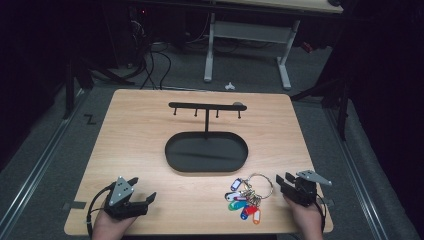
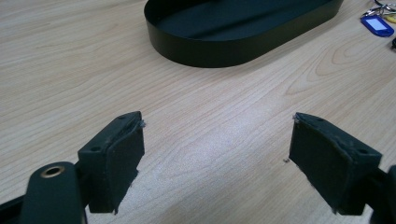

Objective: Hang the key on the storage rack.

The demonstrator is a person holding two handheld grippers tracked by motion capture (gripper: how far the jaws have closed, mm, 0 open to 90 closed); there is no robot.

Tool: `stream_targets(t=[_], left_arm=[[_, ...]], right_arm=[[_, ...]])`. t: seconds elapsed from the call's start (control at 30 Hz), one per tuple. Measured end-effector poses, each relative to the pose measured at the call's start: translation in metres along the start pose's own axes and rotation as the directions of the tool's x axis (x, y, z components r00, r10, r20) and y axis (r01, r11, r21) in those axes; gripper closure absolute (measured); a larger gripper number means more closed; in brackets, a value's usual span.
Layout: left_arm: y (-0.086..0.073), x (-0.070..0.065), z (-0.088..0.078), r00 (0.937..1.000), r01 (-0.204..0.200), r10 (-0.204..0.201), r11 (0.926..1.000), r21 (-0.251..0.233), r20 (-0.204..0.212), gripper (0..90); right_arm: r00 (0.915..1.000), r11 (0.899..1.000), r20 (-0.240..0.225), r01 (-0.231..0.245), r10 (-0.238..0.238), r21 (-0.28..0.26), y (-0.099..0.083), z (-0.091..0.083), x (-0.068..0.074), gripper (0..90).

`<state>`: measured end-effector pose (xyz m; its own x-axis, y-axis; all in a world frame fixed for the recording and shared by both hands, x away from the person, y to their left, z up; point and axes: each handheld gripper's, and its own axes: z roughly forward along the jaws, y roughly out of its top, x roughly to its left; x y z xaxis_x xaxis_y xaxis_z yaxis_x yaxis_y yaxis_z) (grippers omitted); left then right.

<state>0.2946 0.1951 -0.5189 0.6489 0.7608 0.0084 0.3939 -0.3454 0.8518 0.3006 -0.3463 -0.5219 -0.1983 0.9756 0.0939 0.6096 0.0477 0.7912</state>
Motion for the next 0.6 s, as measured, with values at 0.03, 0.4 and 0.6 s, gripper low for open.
stream_targets(t=[0.03,0.4,0.6], left_arm=[[0.0001,-0.0001,0.0002,1.0,-0.001,0.001,1.0,0.002,0.001,18.5],[0.0009,-0.0014,0.0033,1.0,-0.005,0.005,1.0,0.005,0.007,18.5],[0.0009,-0.0019,0.0042,0.9999,-0.006,0.006,1.0,0.006,0.008,18.5]], right_arm=[[1.0,1.0,-0.001,0.005,-0.005,0.0,0.0001,0.0,-0.0001,55.9],[1.0,1.0,-0.004,-0.005,0.005,0.005,-0.0009,-0.0012,-0.0017,55.5],[0.9997,1.0,-0.015,-0.02,0.02,0.012,0.0002,-0.003,-0.001,59.1]])
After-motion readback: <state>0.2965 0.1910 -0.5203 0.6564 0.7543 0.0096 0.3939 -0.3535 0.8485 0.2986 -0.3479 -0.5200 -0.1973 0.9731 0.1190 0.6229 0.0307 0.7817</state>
